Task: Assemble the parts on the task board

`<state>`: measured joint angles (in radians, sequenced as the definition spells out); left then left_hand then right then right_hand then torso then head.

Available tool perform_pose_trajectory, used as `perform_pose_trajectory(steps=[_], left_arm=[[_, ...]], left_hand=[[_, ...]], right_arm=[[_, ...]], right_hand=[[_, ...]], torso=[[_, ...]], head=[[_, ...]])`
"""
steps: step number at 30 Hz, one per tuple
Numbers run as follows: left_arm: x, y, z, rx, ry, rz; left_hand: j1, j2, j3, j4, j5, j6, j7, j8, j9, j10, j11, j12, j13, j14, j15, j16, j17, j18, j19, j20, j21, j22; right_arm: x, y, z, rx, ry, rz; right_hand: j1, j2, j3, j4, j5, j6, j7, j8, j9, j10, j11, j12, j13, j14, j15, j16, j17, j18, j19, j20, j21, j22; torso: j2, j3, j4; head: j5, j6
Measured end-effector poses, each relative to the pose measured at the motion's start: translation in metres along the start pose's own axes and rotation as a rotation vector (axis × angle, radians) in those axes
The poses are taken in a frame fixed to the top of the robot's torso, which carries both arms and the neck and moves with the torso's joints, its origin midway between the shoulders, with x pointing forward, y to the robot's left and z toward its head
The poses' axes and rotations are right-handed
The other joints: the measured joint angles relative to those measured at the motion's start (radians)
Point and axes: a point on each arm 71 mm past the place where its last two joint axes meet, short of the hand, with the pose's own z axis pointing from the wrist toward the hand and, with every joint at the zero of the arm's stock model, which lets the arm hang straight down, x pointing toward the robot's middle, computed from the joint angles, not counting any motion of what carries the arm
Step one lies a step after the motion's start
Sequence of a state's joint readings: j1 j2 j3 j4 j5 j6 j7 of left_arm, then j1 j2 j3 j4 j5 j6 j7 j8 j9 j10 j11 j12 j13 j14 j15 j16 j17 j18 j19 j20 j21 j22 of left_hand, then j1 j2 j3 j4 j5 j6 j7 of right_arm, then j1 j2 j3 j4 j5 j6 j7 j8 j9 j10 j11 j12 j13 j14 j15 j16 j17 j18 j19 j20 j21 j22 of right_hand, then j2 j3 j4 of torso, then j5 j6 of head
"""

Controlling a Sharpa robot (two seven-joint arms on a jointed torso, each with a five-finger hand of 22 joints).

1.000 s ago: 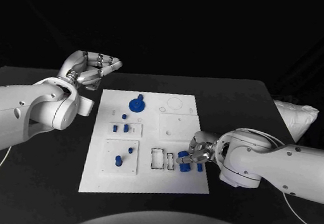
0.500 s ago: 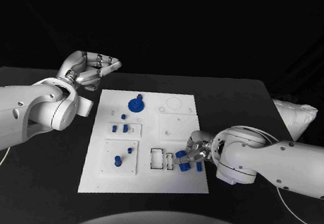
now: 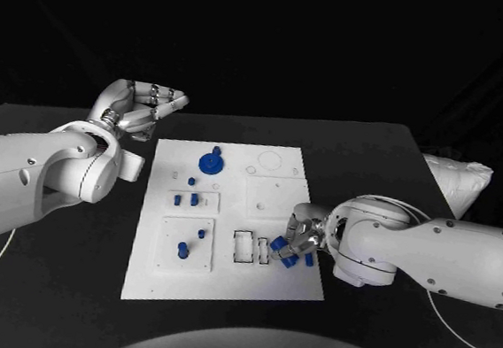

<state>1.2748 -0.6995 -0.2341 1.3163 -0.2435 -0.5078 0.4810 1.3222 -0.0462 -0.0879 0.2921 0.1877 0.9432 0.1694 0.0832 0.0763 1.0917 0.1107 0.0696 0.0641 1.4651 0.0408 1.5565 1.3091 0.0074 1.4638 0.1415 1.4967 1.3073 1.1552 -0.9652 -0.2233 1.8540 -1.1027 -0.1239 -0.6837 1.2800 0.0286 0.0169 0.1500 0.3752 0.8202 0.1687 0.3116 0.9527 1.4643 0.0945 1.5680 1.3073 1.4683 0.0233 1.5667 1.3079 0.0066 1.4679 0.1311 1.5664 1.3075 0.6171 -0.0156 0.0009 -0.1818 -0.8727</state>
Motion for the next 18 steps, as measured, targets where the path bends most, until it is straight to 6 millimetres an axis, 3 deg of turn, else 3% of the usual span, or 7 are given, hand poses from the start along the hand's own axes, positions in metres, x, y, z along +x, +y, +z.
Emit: perform_pose_trajectory(steps=[6,11,12,14,16,17,18], left_arm=[[0.000,0.000,0.000,0.000,0.000,0.000],[-0.001,0.000,0.000,-0.001,0.000,0.000],[-0.001,0.000,0.000,-0.001,0.000,0.000],[-0.001,0.000,0.000,-0.002,0.000,0.000],[-0.001,0.001,0.000,-0.002,-0.001,0.000],[-0.001,0.001,0.000,-0.002,-0.001,0.000],[-0.001,0.001,0.000,-0.002,-0.001,0.000]], left_hand=[[0.000,0.000,0.000,0.000,0.000,0.000,0.000,0.000,0.000,0.000,0.000,0.000,0.000,0.000,0.000,0.000,0.000,0.000,0.000,0.000,0.000,0.000],[0.000,0.000,0.000,0.000,0.000,0.000,0.000,0.000,0.000,0.000,0.000,0.000,0.000,0.000,0.000,0.000,0.000,0.000,0.000,0.000,0.000,0.000],[0.000,0.000,0.000,0.000,0.000,0.000,0.000,0.000,0.000,0.000,0.000,0.000,0.000,0.000,0.000,0.000,0.000,0.000,0.000,0.000,0.000,0.000],[0.000,0.000,0.000,0.000,0.000,0.000,0.000,0.000,0.000,0.000,0.000,0.000,0.000,0.000,0.000,0.000,0.000,0.000,0.000,0.000,0.000,0.000],[0.000,0.000,0.000,0.000,0.000,0.000,0.000,0.000,0.000,0.000,0.000,0.000,0.000,0.000,0.000,0.000,0.000,0.000,0.000,0.000,0.000,0.000],[0.000,0.000,0.000,0.000,0.000,0.000,0.000,0.000,0.000,0.000,0.000,0.000,0.000,0.000,0.000,0.000,0.000,0.000,0.000,0.000,0.000,0.000],[0.000,0.000,0.000,0.000,0.000,0.000,0.000,0.000,0.000,0.000,0.000,0.000,0.000,0.000,0.000,0.000,0.000,0.000,0.000,0.000,0.000,0.000]], right_arm=[[0.001,-0.001,-0.002,-0.003,-0.010,0.023],[0.001,-0.005,-0.003,-0.004,-0.013,0.070],[0.001,-0.006,-0.004,-0.004,-0.012,0.082],[0.001,-0.008,-0.005,-0.003,-0.010,0.116],[0.001,-0.010,-0.006,-0.001,-0.006,0.155],[0.001,-0.011,-0.007,0.000,-0.003,0.173],[0.001,-0.011,-0.008,-0.002,0.002,0.192]], right_hand=[[0.014,-0.014,0.035,0.034,0.040,0.059,0.014,-0.090,-0.001,0.002,-0.003,0.000,0.000,0.000,0.000,0.000,0.000,0.000,0.000,0.000,0.000,0.000],[0.014,-0.014,0.055,0.043,0.043,0.080,0.026,-0.122,-0.004,0.002,-0.017,0.000,0.001,-0.002,-0.002,0.000,0.000,0.000,0.000,0.000,0.000,0.000],[0.014,-0.014,0.058,0.044,0.043,0.084,0.029,-0.123,-0.018,0.004,-0.019,0.000,0.001,-0.004,-0.004,0.000,0.000,0.000,0.000,0.000,0.000,0.000],[0.014,-0.015,0.066,0.044,0.043,0.091,0.035,-0.131,-0.066,0.002,-0.021,0.000,0.001,-0.003,-0.008,0.000,0.000,0.000,-0.004,-0.004,0.000,0.000],[0.014,-0.015,0.067,0.044,0.043,0.100,0.033,-0.131,-0.166,0.000,-0.022,0.000,0.001,-0.002,-0.009,0.000,0.000,0.000,-0.004,-0.004,0.000,0.000],[0.011,-0.018,0.068,0.042,0.043,0.110,0.027,-0.132,-0.261,-0.001,-0.025,0.000,0.001,-0.002,-0.010,0.000,0.000,0.000,-0.003,-0.005,0.000,0.000],[0.007,-0.022,0.070,0.041,0.043,0.127,0.011,-0.132,-0.416,0.002,-0.027,0.000,0.001,-0.002,-0.010,0.000,0.000,0.000,-0.001,-0.007,0.000,0.000]], torso=[[0.000,0.0002,-0.0004],[0.000,0.0005,-0.0001],[0.000,0.0004,0.0000],[0.000,0.0004,0.0000],[0.000,0.0002,0.0000],[0.000,0.0001,0.0000],[0.000,0.0001,0.0000]], head=[[0.004,0.000],[0.007,0.000],[0.007,0.000],[0.009,0.000],[0.010,0.000],[0.011,0.000],[0.012,0.000]])
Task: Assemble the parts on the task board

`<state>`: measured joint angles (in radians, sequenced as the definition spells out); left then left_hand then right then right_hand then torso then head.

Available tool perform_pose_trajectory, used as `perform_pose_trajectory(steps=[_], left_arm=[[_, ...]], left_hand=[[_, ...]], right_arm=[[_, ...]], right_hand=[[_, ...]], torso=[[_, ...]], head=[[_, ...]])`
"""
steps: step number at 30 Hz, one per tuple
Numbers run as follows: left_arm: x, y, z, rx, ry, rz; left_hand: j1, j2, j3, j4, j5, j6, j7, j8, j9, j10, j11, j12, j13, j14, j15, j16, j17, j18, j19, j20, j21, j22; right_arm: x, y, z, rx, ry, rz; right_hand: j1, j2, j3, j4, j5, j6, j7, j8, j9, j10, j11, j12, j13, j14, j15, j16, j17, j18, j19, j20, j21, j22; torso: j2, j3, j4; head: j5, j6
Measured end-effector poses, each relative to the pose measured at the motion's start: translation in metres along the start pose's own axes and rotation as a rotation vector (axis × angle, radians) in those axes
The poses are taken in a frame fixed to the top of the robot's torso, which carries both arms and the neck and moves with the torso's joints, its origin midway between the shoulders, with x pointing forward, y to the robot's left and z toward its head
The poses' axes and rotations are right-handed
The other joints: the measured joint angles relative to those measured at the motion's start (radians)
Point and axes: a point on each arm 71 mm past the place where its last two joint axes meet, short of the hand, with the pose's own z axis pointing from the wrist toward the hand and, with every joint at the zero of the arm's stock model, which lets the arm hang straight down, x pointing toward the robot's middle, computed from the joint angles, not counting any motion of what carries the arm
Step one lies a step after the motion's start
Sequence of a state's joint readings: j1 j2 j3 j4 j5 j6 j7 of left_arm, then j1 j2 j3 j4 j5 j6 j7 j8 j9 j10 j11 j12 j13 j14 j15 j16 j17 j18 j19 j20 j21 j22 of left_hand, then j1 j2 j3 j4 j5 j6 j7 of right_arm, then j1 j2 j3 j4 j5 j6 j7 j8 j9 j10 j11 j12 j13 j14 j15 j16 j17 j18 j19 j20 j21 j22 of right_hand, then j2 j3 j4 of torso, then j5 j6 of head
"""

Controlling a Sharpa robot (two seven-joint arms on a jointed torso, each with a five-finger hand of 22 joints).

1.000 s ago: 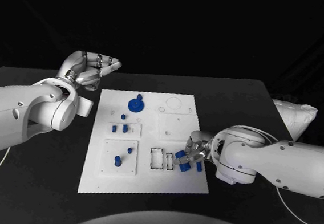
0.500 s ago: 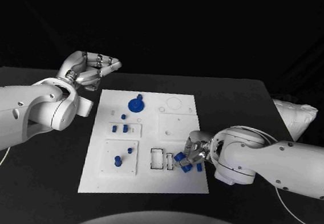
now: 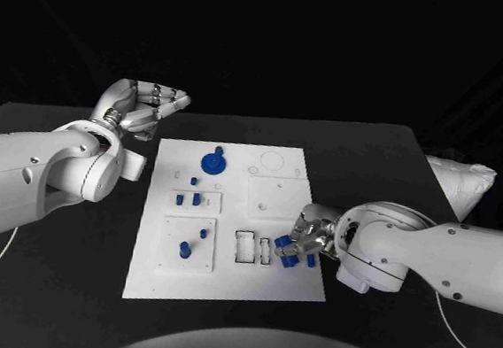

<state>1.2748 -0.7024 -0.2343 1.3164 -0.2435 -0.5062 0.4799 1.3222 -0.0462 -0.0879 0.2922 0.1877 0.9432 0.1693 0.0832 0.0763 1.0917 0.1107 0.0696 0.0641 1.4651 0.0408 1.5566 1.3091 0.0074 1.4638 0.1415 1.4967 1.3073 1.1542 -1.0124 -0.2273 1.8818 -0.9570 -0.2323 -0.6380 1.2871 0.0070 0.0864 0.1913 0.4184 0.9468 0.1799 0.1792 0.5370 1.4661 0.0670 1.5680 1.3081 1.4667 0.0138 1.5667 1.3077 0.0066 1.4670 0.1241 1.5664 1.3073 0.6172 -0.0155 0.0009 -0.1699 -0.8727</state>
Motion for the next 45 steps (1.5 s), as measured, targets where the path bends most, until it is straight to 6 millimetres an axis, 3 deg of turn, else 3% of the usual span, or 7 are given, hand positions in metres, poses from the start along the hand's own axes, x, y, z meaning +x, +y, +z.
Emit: perform_pose_trajectory(steps=[1,3,4,5,7,25,45], left_arm=[[0.000,0.000,0.000,0.000,0.000,0.000],[0.000,0.000,0.000,0.000,0.000,0.000],[0.000,0.000,0.000,0.000,0.000,0.000],[0.000,0.000,0.000,-0.001,0.000,0.000],[0.000,0.000,0.000,-0.001,0.000,0.000],[0.000,0.000,0.000,-0.003,0.000,0.000],[0.001,0.001,0.002,-0.005,0.004,0.000]], left_hand=[[0.000,0.000,0.000,0.000,0.000,0.000,0.000,0.000,0.000,0.000,0.000,0.000,0.000,0.000,0.000,0.000,0.000,0.000,0.000,0.000,0.000,0.000],[0.000,0.000,0.000,0.000,0.000,0.000,0.000,0.000,0.000,0.000,0.000,0.000,0.000,0.000,0.000,0.000,0.000,0.000,0.000,0.000,0.000,0.000],[0.000,0.000,0.000,0.000,0.000,0.000,0.000,0.000,0.000,0.000,0.000,0.000,0.000,0.000,0.000,0.000,0.000,0.000,0.000,0.000,0.000,0.000],[0.000,0.000,0.000,0.000,0.000,0.000,0.000,0.000,0.000,0.000,0.000,0.000,0.000,0.000,0.000,0.000,0.000,0.000,0.000,0.000,0.000,0.000],[0.000,0.000,0.000,0.000,0.000,0.000,0.000,0.000,0.000,0.000,0.000,0.000,0.000,0.000,0.000,0.000,0.000,0.000,0.000,0.000,0.000,0.000],[0.004,0.004,0.000,0.000,0.000,0.000,0.000,0.000,0.000,0.000,0.000,0.000,0.000,0.000,0.000,0.000,0.000,0.000,0.000,0.000,0.000,0.000],[0.000,0.008,0.000,0.000,0.000,0.000,0.000,0.000,0.000,0.000,0.000,0.000,0.000,0.000,0.000,0.000,0.000,0.000,0.004,0.004,0.000,0.000]], right_arm=[[0.000,0.000,-0.001,-0.001,0.006,0.017],[0.000,0.001,-0.003,-0.006,0.022,0.059],[-0.001,0.001,-0.004,-0.006,0.029,0.077],[-0.002,0.001,-0.005,-0.005,0.038,0.100],[-0.003,0.000,-0.006,0.000,0.048,0.132],[-0.010,0.004,-0.009,-0.020,0.101,0.322],[-0.004,0.021,0.008,-0.016,0.209,0.445]], right_hand=[[-0.003,-0.003,0.010,-0.010,0.000,0.007,-0.003,-0.003,-0.115,0.000,0.000,0.000,0.000,0.000,0.000,0.000,0.000,0.000,0.001,-0.001,0.000,0.000],[-0.005,-0.006,0.072,-0.072,-0.001,0.007,-0.004,-0.010,-0.291,0.000,0.000,0.000,0.000,0.000,0.000,0.000,0.000,0.000,0.001,-0.001,0.000,0.000],[-0.006,-0.007,0.102,-0.102,-0.001,0.007,-0.004,-0.016,-0.338,-0.002,-0.002,0.000,0.000,0.000,0.000,0.000,0.000,0.000,0.001,-0.001,0.000,0.000],[-0.006,-0.007,0.135,-0.135,-0.001,0.006,-0.005,-0.021,-0.353,-0.004,-0.004,0.000,0.000,-0.003,-0.003,0.000,0.000,0.000,0.001,-0.001,0.000,0.000],[0.000,-0.013,0.156,-0.155,-0.001,0.005,-0.005,-0.022,-0.354,-0.003,-0.008,0.000,0.000,0.000,-0.007,0.000,0.000,0.000,-0.001,-0.003,0.000,0.000],[-0.008,-0.024,0.162,-0.157,-0.012,0.012,0.002,-0.021,-0.353,-0.002,-0.009,0.000,0.000,0.000,-0.007,0.000,0.000,0.000,0.001,-0.008,0.000,0.001],[-0.060,-0.019,0.153,-0.138,-0.100,0.042,0.014,-0.048,-0.379,-0.001,-0.008,0.000,0.000,0.000,-0.007,0.000,0.000,0.000,0.001,-0.008,0.000,0.000]], torso=[[0.000,0.0000,-0.0001],[0.000,0.0000,-0.0004],[0.000,0.0000,-0.0003],[0.000,-0.0001,-0.0003],[0.000,-0.0001,-0.0002],[0.000,-0.0006,-0.0005],[-0.001,-0.0005,0.0000]], head=[[0.001,0.000],[0.002,0.000],[0.002,0.000],[0.002,0.000],[0.003,0.000],[0.013,0.000],[0.024,0.000]])
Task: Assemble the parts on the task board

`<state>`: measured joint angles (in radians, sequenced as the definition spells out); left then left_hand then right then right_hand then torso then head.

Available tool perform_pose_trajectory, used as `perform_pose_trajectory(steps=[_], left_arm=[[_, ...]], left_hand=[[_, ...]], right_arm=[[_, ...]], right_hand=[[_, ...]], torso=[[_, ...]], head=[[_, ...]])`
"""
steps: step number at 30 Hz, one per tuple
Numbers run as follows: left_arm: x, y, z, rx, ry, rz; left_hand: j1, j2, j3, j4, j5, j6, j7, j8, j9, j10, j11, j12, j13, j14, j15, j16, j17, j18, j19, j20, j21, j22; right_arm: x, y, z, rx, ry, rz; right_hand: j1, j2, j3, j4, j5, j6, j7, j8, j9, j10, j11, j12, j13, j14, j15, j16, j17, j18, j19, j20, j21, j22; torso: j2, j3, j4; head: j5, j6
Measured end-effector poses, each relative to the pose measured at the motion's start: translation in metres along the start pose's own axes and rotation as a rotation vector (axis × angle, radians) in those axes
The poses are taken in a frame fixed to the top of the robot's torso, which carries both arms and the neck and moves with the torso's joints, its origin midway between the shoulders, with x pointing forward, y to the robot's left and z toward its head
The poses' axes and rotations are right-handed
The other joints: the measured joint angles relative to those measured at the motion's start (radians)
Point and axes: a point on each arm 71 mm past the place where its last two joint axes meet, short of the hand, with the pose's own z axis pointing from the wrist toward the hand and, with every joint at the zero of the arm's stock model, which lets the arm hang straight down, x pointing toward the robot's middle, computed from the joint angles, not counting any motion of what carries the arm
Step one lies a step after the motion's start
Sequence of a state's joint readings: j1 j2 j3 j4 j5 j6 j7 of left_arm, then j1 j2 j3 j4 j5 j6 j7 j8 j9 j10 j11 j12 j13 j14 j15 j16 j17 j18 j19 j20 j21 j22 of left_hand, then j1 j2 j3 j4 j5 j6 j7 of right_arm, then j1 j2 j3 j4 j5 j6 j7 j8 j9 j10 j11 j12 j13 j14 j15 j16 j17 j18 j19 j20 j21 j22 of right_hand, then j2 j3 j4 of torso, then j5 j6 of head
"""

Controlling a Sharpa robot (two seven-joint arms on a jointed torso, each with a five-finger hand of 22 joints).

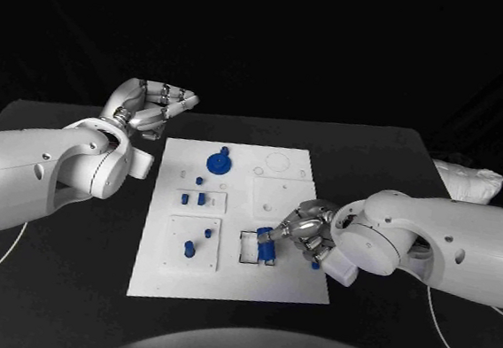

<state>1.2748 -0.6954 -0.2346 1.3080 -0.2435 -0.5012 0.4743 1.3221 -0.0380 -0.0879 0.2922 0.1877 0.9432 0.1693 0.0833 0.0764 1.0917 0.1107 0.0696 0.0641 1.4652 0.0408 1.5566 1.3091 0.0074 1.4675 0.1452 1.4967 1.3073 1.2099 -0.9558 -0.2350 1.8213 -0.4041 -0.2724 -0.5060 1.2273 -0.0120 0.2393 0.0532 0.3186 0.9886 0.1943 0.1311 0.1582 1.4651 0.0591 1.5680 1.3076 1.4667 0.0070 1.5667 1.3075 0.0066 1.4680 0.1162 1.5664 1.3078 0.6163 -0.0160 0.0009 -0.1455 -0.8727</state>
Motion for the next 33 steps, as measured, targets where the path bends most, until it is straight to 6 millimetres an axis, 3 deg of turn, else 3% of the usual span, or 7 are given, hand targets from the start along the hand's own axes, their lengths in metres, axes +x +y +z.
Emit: perform_pose_trajectory(steps=[33], left_arm=[[0.000,0.000,0.000,-0.004,0.005,-0.003]], left_hand=[[0.000,0.000,0.000,0.000,0.000,0.000,0.000,0.000,0.000,0.000,0.000,0.000,0.000,0.000,0.000,0.000,0.000,0.000,0.000,0.000,0.000,0.000]], right_arm=[[0.011,0.007,0.012,0.072,0.025,-0.042]], right_hand=[[-0.016,-0.003,-0.008,0.012,-0.039,0.016,-0.008,-0.012,-0.008,0.001,0.001,0.000,0.000,0.000,0.000,0.000,0.000,0.000,0.000,0.000,0.000,0.000]], torso=[[0.001,0.0003,0.0008]], head=[[0.009,0.000]])
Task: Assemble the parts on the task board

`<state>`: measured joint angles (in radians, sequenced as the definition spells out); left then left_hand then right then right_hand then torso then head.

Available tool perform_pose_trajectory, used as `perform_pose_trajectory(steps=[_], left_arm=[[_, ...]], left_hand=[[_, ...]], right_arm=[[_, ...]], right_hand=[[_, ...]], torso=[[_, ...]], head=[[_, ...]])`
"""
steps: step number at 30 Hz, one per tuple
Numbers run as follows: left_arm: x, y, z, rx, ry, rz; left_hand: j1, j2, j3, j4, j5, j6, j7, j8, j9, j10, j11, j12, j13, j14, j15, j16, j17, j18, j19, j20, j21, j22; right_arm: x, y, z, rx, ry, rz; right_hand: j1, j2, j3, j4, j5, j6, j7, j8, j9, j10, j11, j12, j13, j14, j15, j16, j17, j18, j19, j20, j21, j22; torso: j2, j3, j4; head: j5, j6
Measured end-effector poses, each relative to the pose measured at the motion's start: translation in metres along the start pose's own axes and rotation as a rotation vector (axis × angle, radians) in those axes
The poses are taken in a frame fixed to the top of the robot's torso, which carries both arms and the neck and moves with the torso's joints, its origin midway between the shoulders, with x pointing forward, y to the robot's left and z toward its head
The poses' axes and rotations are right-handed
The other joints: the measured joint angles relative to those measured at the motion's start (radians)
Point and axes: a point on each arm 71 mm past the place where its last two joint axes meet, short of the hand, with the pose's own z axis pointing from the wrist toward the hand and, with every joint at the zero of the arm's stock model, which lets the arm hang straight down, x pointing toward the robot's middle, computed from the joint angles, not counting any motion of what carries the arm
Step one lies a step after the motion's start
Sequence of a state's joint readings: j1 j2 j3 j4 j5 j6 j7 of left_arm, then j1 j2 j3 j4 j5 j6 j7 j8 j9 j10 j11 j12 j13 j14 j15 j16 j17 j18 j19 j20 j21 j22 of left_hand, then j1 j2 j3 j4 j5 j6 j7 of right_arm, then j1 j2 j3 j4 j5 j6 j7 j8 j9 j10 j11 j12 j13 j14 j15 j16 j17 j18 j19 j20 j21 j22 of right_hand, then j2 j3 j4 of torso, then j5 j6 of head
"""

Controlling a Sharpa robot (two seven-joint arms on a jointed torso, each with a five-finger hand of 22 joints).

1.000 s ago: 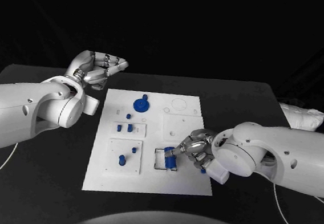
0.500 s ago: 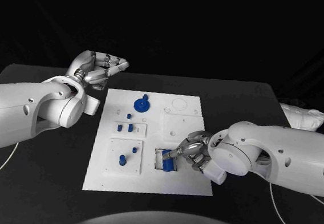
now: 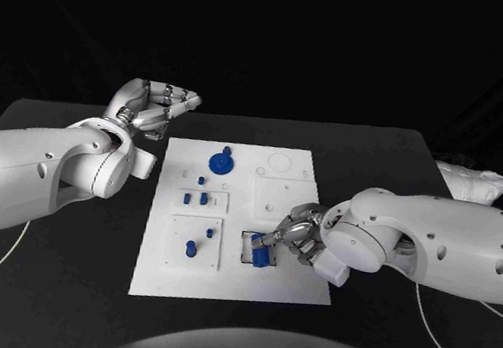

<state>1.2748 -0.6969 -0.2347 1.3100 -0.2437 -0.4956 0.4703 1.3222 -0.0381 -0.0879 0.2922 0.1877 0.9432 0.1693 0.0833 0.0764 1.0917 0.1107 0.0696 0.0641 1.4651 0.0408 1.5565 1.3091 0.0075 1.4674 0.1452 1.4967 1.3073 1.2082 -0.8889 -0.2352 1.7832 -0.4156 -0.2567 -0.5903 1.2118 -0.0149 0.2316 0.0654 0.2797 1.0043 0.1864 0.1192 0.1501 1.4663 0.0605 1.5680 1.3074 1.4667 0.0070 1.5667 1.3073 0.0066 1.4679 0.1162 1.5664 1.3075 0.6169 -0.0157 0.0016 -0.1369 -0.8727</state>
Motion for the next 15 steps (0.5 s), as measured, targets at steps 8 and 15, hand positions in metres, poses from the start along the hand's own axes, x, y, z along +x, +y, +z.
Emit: perform_pose_trajectory(steps=[8,15], left_arm=[[0.0001,0.0000,-0.0001,-0.001,0.001,0.000],[0.0002,0.0001,0.0000,-0.001,0.001,0.000]], left_hand=[[0.000,0.000,0.000,0.000,0.000,0.000,0.000,0.000,0.000,0.000,0.000,0.000,0.000,0.000,0.000,0.000,0.000,0.000,0.000,0.000,0.000,0.000],[0.000,0.000,0.000,0.000,0.000,0.000,0.000,0.000,0.000,0.000,0.000,0.000,0.000,0.000,0.000,0.000,0.000,0.000,0.000,0.000,0.000,0.000]], right_arm=[[0.0005,0.0011,0.0009,0.004,-0.007,-0.009],[0.0005,0.0010,0.0014,0.006,-0.011,-0.013]], right_hand=[[-0.001,-0.001,-0.004,0.004,-0.016,0.017,-0.006,-0.008,-0.005,0.002,0.002,0.000,0.000,0.000,0.000,0.000,0.000,0.000,0.000,0.000,0.000,0.000],[-0.014,-0.014,-0.013,0.012,-0.025,0.030,-0.019,-0.016,-0.009,-0.002,0.005,0.000,0.000,0.000,0.000,0.000,0.000,0.000,0.000,0.000,0.000,0.000]], torso=[[0.000,-0.0004,-0.0007],[0.000,-0.0003,-0.0014]], head=[[0.001,0.000],[0.002,0.000]])
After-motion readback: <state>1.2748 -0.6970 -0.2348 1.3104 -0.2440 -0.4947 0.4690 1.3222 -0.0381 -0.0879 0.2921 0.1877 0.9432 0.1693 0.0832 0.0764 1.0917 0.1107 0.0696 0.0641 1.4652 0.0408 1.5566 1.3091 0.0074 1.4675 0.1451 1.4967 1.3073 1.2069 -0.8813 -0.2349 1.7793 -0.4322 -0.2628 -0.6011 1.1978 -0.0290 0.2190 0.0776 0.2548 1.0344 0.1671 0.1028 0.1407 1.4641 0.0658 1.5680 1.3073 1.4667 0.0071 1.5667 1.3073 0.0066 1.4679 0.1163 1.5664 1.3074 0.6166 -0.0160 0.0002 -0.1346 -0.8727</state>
